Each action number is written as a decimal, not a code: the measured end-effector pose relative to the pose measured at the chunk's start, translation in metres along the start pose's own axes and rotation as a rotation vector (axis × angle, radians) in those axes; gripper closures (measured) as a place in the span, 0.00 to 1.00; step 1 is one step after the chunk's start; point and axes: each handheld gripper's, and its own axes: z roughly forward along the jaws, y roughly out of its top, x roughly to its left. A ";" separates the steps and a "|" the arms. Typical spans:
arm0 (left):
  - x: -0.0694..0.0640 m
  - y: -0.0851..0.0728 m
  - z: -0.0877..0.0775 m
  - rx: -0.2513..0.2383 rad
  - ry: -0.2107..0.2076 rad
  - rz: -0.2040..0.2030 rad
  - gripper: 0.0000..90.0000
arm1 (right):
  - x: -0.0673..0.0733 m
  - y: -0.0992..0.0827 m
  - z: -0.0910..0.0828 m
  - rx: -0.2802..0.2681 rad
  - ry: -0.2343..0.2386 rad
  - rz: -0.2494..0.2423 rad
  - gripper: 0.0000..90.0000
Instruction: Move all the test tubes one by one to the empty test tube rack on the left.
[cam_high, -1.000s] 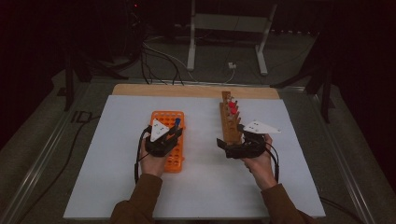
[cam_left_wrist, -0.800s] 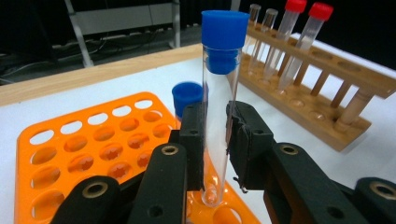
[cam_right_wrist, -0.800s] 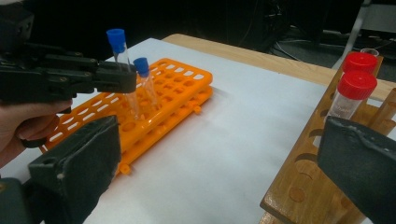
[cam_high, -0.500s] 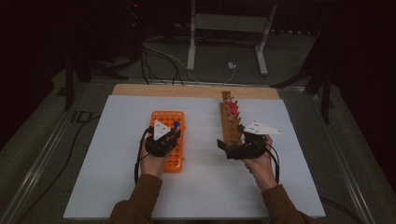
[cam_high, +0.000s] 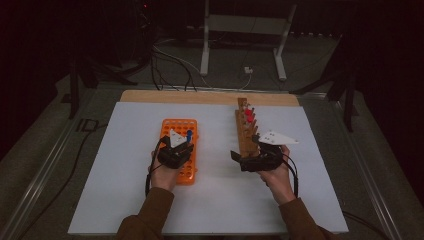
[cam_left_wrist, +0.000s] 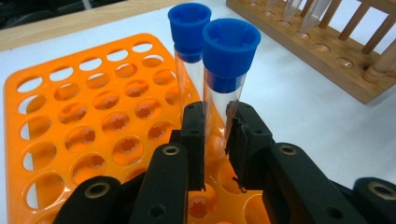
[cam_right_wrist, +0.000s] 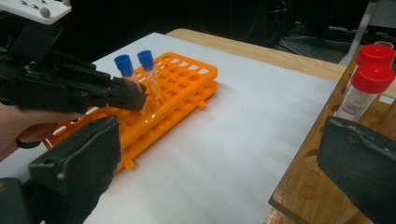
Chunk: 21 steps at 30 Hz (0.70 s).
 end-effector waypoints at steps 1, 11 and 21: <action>0.000 0.000 0.001 0.005 0.000 0.000 0.86 | 0.000 0.000 0.000 0.000 0.001 0.000 0.00; -0.002 -0.002 0.005 0.044 0.009 0.003 0.86 | 0.001 -0.002 0.001 0.004 0.008 -0.002 0.00; 0.003 -0.004 -0.001 0.000 0.007 -0.059 0.65 | -0.001 -0.002 -0.001 -0.001 0.004 0.004 0.00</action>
